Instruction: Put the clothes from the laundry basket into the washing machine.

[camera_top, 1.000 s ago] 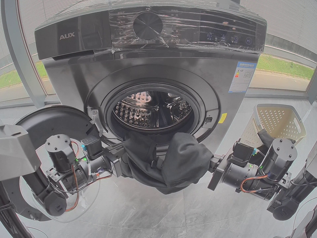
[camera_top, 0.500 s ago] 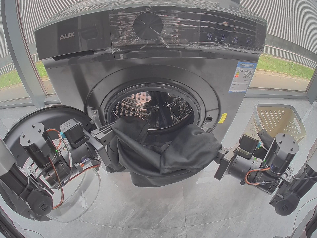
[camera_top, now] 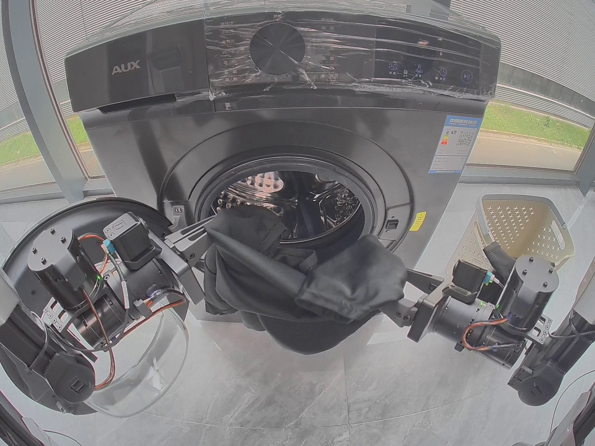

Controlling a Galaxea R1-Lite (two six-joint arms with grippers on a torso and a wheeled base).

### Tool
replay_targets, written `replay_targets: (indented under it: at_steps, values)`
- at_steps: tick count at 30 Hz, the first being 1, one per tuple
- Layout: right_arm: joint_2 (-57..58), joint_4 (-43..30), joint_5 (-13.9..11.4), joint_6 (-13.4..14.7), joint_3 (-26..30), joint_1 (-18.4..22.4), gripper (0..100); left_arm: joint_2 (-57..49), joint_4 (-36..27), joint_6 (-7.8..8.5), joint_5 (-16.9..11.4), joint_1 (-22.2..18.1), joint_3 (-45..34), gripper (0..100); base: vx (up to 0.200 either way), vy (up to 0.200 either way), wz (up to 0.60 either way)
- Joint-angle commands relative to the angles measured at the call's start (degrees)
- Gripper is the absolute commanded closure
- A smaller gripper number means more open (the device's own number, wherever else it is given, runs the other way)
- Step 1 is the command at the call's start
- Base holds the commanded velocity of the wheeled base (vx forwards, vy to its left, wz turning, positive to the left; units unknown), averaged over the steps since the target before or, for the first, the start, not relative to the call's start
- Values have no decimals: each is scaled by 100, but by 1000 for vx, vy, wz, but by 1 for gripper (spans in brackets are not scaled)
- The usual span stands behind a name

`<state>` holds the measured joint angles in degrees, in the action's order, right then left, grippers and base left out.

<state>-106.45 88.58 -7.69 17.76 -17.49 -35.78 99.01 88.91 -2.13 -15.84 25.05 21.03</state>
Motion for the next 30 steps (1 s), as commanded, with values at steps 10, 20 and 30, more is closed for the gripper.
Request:
replay_targets:
  at_steps: [10,20,30]
  values:
    - [-517,-7,66,-89,756,115,0,48,4,11,10,88,86,100,0,0,0]
    - [-1229,19,66,-264,967,555,0,48,4,11,19,79,77,100,0,0,0]
    - [-1150,19,-13,-370,703,625,0,66,4,46,10,88,6,100,0,0,0]
